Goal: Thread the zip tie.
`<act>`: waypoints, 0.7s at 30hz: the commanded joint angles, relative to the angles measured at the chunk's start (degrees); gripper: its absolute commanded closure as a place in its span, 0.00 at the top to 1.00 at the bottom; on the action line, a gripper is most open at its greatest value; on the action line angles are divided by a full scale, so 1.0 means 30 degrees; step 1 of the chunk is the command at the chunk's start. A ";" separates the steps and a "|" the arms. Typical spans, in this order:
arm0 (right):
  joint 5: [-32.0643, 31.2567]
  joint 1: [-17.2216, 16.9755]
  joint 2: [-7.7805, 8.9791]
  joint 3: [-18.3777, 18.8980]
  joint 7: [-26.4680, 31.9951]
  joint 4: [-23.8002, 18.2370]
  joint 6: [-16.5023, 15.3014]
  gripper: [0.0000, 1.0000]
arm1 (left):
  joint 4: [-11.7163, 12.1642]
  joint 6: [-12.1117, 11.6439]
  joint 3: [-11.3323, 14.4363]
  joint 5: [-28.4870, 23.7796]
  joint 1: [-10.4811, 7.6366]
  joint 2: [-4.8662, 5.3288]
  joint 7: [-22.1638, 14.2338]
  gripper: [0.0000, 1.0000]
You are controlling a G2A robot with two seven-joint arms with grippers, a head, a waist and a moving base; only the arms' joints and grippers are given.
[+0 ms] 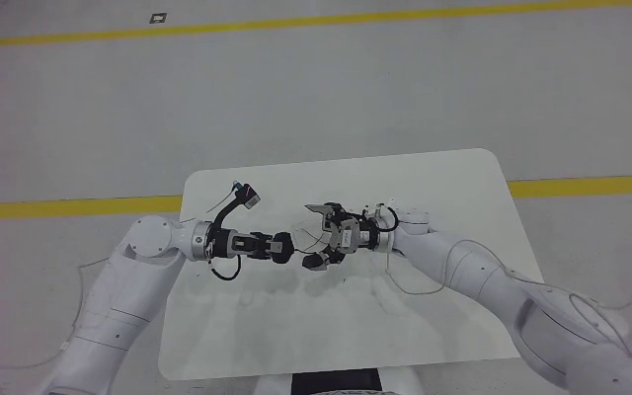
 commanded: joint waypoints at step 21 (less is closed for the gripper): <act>-0.8447 -0.2252 0.2717 0.4482 -0.2386 -0.2875 -0.6163 1.00 | 0.0000 0.0000 0.0000 0.0000 0.0000 0.0000 0.0000 0.00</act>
